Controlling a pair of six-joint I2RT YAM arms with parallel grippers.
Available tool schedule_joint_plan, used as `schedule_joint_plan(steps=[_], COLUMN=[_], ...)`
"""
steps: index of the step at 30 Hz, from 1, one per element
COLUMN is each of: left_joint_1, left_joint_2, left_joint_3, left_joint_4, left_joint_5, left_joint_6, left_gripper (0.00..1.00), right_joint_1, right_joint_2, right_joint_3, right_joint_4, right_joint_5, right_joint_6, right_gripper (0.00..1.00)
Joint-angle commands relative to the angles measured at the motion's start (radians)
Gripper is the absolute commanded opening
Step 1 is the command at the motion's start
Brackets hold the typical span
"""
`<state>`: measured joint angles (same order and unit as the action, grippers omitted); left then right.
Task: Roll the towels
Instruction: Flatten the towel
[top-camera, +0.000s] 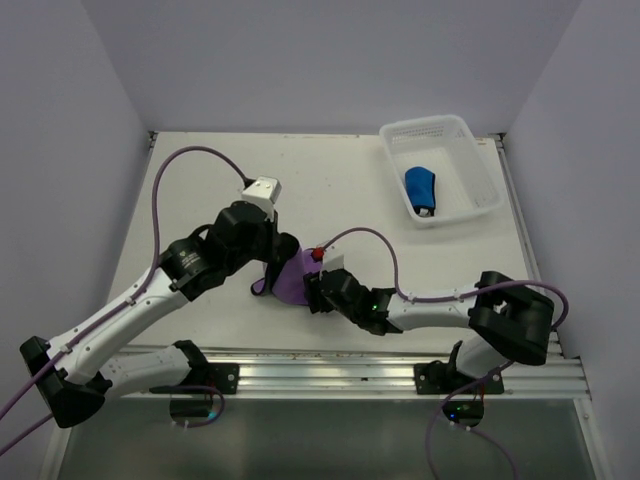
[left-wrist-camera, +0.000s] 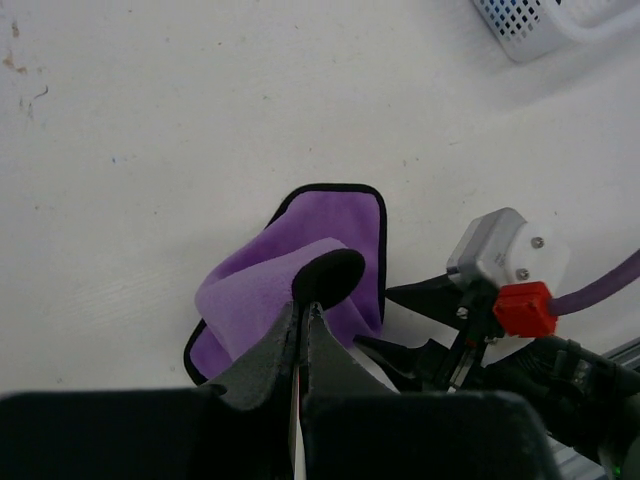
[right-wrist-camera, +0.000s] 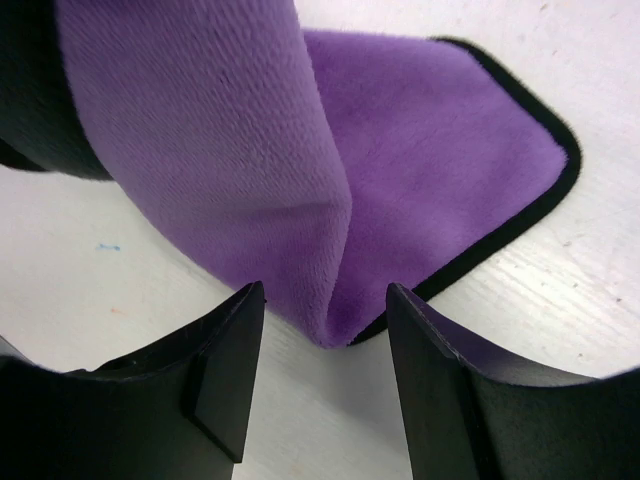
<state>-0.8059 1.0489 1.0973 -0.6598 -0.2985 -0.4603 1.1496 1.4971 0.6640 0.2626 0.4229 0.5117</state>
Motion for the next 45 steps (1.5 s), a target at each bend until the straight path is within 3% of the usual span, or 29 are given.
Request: schedule_joint_plan(steps=[1,7,9,10,13,23,29,34,38,43,44,45], left_joint_1=[-0.003,-0.003,-0.003,-0.003,-0.003,-0.001,-0.003,-0.001,-0.001,0.010,0.016,0.033], left_joint_2=[-0.003,-0.015,-0.020,-0.026,-0.044,-0.190,-0.193,-0.109,-0.027,0.118,0.140,0.182], left_joint_3=[0.019,0.030,0.036,0.038,0.042,0.027,0.081,-0.012,-0.108,-0.152,-0.152,-0.149], left_joint_4=[0.068,0.055,0.052,0.046,0.031,0.005,-0.030,-0.005,0.090,0.230,0.248,0.279], left_joint_5=[-0.007,-0.021,-0.025,-0.036,-0.057,-0.067,-0.039,-0.021,0.006,0.024,0.035,0.048], left_joint_6=[0.018,0.031,0.035,0.037,0.046,0.060,0.046,0.031,0.029,0.043,0.051,0.054], left_gripper=[0.00,0.00,0.00,0.00,0.00,0.00,0.00,0.00,0.00,0.00,0.00,0.00], right_joint_1=[-0.001,-0.001,-0.001,-0.001,-0.001,0.001,-0.020,-0.143,-0.341,-0.502,-0.523,-0.566], right_joint_2=[0.060,0.173,0.180,0.169,0.118,-0.273,-0.446,-0.511,-0.505,-0.459,-0.425,-0.404], right_joint_3=[0.048,0.088,0.089,0.083,0.059,0.081,0.125,0.045,-0.095,-0.167,-0.167,-0.156], right_joint_4=[0.061,0.076,0.085,0.089,0.089,-0.184,-0.347,-0.401,-0.318,-0.287,-0.280,-0.280], right_joint_5=[-0.039,-0.062,-0.065,-0.068,-0.088,-0.295,-0.329,-0.368,-0.509,-0.567,-0.596,-0.611], right_joint_6=[-0.016,-0.001,0.004,0.008,0.004,0.054,0.221,0.316,0.395,0.360,0.357,0.343], right_gripper=[0.56,0.54,0.38,0.20,0.00,0.00,0.00,0.00,0.00,0.00,0.02,0.14])
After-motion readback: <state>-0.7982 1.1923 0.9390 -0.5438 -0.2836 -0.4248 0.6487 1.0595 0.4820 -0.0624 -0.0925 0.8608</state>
